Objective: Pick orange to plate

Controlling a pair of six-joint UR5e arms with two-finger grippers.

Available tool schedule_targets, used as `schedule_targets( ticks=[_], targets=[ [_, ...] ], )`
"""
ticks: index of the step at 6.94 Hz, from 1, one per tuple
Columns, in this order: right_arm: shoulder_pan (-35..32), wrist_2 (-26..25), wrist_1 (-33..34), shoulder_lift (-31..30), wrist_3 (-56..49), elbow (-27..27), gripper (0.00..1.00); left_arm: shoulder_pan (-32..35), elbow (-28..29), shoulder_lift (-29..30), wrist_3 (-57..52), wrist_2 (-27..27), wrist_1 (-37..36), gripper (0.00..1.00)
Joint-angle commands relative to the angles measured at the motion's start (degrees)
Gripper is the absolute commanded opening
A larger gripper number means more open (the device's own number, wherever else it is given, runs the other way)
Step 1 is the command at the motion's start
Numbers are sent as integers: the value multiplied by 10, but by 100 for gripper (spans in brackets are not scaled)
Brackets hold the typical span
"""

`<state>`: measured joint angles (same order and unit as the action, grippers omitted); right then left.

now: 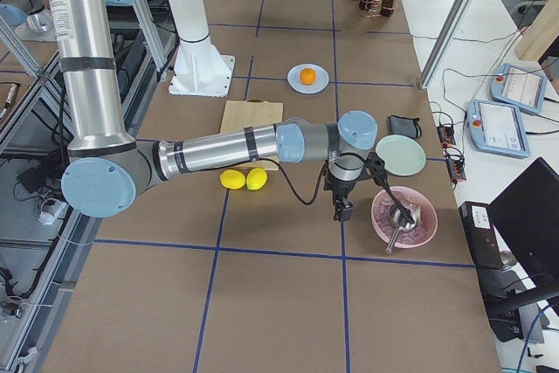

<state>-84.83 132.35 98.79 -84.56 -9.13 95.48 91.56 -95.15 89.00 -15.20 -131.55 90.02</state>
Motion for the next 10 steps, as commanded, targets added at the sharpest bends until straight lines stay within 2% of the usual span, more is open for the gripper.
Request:
schedule_targets(
  ticks=[1,2,4,10],
  targets=[
    [-37,-1,-12,-21,-3,-19,100,-1,1,-8,-1,0,1,100],
    [-46,11,-12,-36,-3,-22,100,-1,1,-8,-1,0,1,100],
    [-75,67,-13,-48,-4,-25,100,-1,6,-8,0,0,0,100],
    [-78,64,-14,-47,8,-21,100,-1,29,-8,1,-2,-1,100]
  ],
)
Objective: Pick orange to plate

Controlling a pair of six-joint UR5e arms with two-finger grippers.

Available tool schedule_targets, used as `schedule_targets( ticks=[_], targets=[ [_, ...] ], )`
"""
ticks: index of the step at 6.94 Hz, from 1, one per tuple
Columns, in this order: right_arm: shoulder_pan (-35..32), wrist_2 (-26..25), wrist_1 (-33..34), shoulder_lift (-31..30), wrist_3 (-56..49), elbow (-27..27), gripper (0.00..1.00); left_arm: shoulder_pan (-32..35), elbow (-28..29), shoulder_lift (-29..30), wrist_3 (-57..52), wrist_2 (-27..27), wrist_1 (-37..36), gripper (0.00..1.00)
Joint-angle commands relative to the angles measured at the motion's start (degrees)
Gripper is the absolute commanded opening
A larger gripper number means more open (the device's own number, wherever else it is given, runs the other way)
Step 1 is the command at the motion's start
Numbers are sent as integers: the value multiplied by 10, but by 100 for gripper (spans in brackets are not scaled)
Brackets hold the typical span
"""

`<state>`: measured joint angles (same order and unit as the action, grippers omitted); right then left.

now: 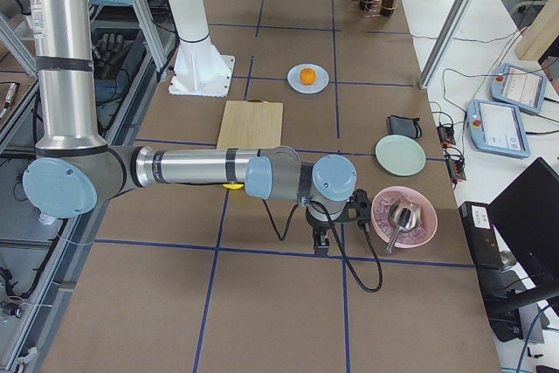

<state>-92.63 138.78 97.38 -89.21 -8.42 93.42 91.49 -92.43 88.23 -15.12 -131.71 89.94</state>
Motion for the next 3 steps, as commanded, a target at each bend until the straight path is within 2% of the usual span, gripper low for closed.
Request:
schedule_targets(
  ticks=[1,3],
  targets=[
    [0,0,0,0,1,1,100,0,1,0,0,-1,0,100],
    [0,0,0,0,1,1,100,0,-6,4,40,-5,-38,100]
  ],
)
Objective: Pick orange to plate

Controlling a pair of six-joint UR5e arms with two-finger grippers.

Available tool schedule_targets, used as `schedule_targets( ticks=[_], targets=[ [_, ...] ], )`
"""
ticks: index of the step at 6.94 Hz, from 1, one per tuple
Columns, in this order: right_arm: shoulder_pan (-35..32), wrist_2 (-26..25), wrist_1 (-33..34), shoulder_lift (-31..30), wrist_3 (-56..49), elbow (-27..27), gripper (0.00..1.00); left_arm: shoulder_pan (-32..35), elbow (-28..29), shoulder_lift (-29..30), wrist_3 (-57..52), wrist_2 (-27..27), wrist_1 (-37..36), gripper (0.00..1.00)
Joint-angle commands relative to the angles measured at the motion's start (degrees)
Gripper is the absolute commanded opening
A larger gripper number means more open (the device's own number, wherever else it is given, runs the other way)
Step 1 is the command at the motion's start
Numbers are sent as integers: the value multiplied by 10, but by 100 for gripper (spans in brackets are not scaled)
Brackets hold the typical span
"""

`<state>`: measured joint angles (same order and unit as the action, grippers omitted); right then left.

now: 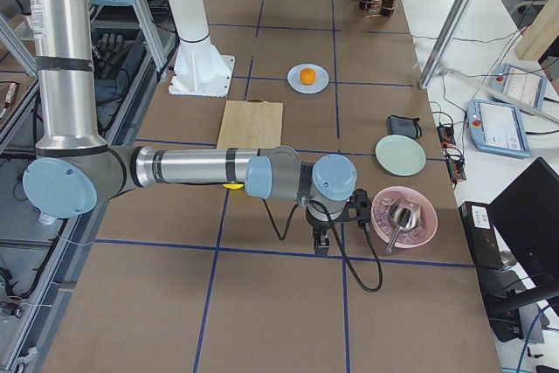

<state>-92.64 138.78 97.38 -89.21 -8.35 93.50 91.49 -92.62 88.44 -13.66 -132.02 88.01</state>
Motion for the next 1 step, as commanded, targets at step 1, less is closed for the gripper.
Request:
schedule_targets(
  ticks=[1],
  targets=[
    [0,-1,0,0,0,0,100,0,-3,1,29,-3,-20,100]
  ],
)
